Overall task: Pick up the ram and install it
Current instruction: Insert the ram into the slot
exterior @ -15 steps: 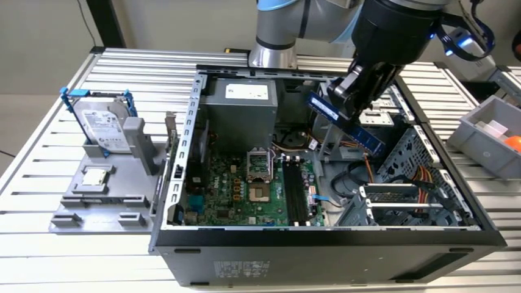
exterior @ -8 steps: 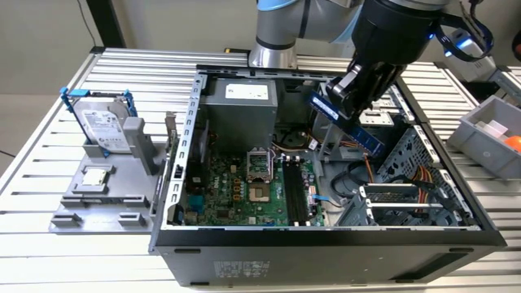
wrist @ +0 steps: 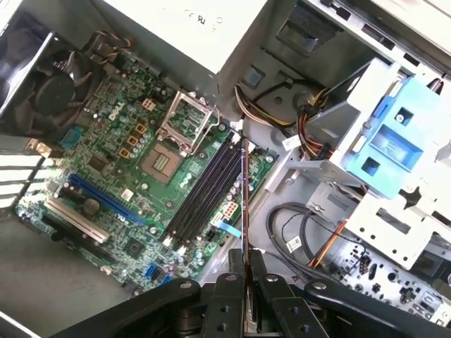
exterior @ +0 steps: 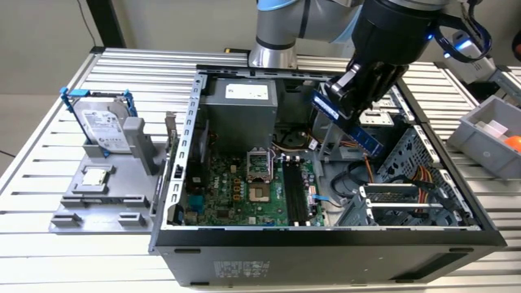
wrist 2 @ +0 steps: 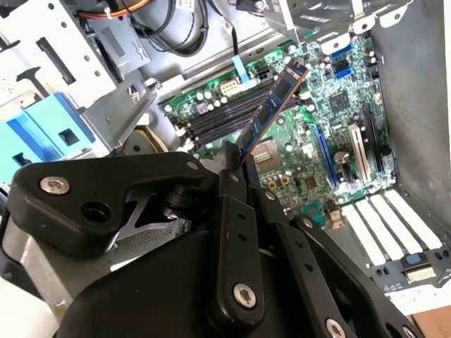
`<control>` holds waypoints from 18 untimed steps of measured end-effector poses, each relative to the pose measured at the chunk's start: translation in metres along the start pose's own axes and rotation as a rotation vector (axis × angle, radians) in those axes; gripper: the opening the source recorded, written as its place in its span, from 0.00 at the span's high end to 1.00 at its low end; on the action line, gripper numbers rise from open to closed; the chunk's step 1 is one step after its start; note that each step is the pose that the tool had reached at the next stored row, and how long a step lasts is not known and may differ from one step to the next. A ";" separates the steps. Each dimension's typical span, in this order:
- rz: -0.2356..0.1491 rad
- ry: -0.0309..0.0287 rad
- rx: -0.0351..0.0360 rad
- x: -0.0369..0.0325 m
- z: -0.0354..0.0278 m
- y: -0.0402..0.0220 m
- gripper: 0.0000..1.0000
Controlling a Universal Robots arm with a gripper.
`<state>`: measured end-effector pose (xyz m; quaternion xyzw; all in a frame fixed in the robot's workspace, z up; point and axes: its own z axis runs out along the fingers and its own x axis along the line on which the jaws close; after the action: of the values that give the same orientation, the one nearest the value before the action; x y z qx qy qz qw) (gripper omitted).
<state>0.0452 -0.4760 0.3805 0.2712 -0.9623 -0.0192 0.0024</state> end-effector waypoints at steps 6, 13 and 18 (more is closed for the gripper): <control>0.038 -0.0014 0.0003 0.0000 0.0000 0.0000 1.00; 0.082 -0.0031 0.0005 0.0000 0.0000 0.0000 1.00; 0.113 -0.0043 0.0007 0.0000 0.0000 0.0000 1.00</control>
<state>0.0452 -0.4760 0.3806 0.2163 -0.9761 -0.0193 0.0013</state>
